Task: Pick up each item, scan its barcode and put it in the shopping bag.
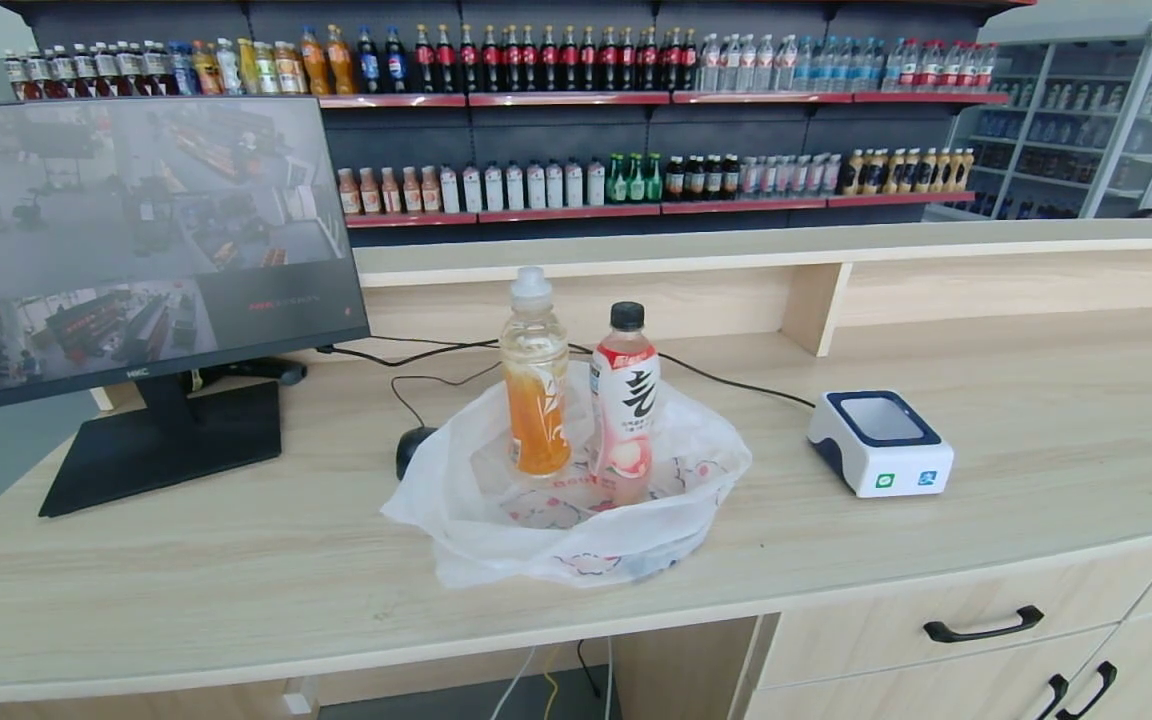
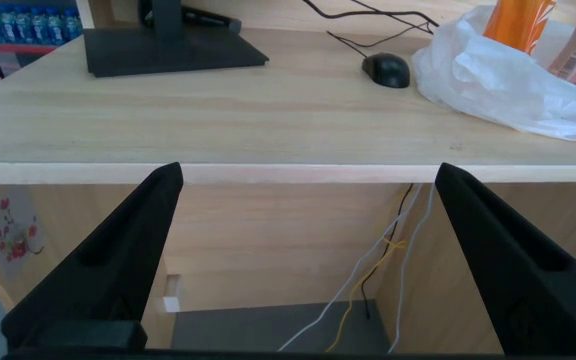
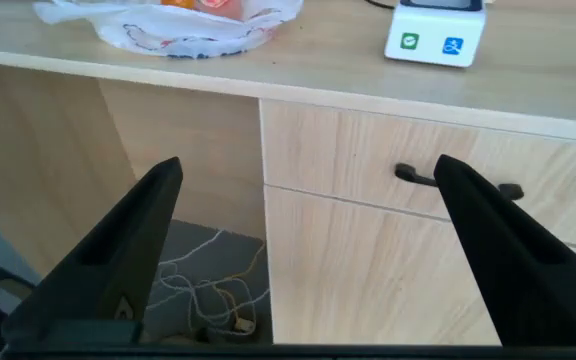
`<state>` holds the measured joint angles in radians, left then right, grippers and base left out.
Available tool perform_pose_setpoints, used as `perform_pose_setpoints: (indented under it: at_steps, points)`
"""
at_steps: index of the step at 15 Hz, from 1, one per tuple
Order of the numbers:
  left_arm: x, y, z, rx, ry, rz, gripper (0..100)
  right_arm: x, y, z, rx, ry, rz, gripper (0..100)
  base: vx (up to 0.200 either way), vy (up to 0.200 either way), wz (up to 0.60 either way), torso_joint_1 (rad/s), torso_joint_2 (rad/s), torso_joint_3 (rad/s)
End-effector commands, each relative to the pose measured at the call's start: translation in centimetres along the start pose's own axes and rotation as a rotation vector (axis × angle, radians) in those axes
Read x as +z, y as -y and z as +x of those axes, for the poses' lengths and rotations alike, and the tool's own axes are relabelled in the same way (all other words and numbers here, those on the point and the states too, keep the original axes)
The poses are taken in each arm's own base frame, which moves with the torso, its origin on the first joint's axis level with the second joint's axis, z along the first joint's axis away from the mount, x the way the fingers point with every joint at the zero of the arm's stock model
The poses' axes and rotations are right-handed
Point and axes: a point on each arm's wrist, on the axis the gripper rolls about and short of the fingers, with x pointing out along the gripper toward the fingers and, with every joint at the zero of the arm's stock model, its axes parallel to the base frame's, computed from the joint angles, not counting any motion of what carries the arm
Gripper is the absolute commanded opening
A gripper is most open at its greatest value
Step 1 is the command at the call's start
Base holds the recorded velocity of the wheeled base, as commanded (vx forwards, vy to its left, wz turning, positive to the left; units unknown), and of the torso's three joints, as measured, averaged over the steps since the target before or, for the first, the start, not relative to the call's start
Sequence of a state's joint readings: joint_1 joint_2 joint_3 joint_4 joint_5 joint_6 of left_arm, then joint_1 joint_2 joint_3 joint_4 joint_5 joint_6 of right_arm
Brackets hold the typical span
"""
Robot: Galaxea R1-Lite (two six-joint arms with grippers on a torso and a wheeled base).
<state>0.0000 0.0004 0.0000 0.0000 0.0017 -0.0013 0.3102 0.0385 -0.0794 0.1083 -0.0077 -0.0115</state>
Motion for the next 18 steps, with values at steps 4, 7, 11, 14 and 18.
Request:
perform_pose_setpoints:
  at_steps: [4, 7, 11, 14, 18]
  points:
    - [0.0, 0.0, 0.0, 0.0, 0.0, 0.0, 100, 0.3, 0.0, 1.0, -0.258, -0.126, 0.032, 100, 0.0, 0.0, 0.0, 0.0, 0.0, 0.0]
    - [0.0, 0.0, 0.0, 0.0, 0.0, 0.0, 100, 0.3, -0.1, 1.1, -0.366, -0.134, 0.047, 100, 0.0, 0.0, 0.0, 0.0, 0.0, 0.0]
    - [0.0, 0.0, 0.0, 0.0, 0.0, 0.0, 100, -0.1, -1.0, 0.8, -0.275, -0.045, 0.049, 100, 0.0, 0.0, 0.0, 0.0, 0.0, 0.0]
    - [0.0, 0.0, 0.0, 0.0, 0.0, -0.002, 100, -0.6, -0.9, 0.8, -0.158, 0.051, -0.026, 100, 0.0, 0.0, 0.0, 0.0, 0.0, 0.0]
    - [0.0, 0.0, 0.0, 0.0, 0.0, -0.002, 100, -0.8, -0.8, 0.5, -0.266, 0.099, 0.064, 100, 0.0, 0.0, 0.0, 0.0, 0.0, 0.0]
